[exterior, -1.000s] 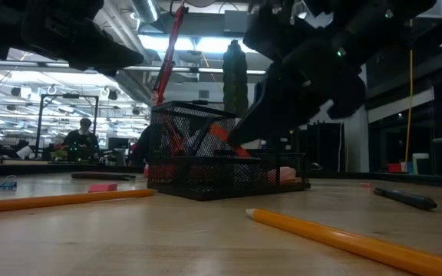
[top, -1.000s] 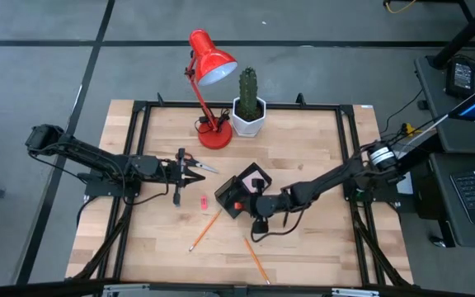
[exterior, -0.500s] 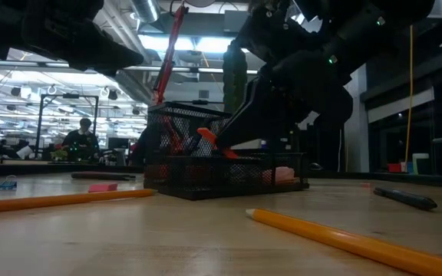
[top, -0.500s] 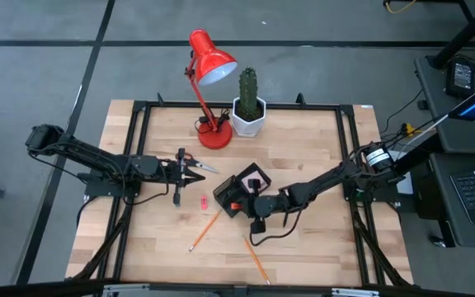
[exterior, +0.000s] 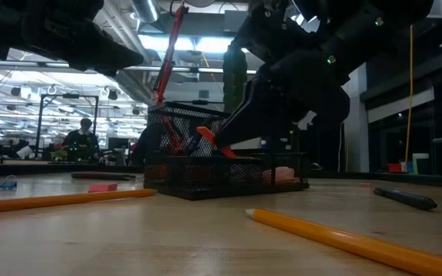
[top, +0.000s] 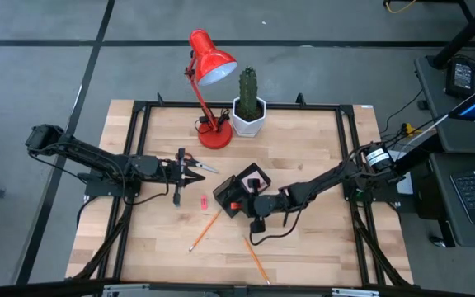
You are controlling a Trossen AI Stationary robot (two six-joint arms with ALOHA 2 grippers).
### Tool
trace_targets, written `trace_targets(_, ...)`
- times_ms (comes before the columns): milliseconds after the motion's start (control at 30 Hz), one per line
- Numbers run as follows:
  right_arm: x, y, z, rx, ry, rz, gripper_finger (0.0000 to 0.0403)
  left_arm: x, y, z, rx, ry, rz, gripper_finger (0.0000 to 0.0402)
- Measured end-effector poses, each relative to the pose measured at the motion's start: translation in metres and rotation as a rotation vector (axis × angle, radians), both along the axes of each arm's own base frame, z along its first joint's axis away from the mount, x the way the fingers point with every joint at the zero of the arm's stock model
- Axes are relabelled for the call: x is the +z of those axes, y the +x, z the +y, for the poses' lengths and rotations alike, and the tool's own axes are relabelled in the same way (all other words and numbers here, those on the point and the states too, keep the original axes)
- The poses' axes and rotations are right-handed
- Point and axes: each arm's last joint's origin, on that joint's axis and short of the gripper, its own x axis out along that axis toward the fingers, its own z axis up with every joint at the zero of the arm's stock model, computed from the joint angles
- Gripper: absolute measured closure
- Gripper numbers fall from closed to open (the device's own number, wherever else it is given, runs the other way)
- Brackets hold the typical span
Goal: Pick and place office supplies into organizer
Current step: Put the orange eraser into the black desk organizer
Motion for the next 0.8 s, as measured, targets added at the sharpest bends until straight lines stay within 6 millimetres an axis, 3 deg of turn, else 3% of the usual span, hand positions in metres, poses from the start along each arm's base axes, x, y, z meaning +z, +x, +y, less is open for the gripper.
trace_targets(800, -0.004, 0.001, -0.013, -0.032, -0.009, 0.050, 0.0323, -0.001, 0.000, 0.000, 0.000, 0.002, 0.013, 0.0400)
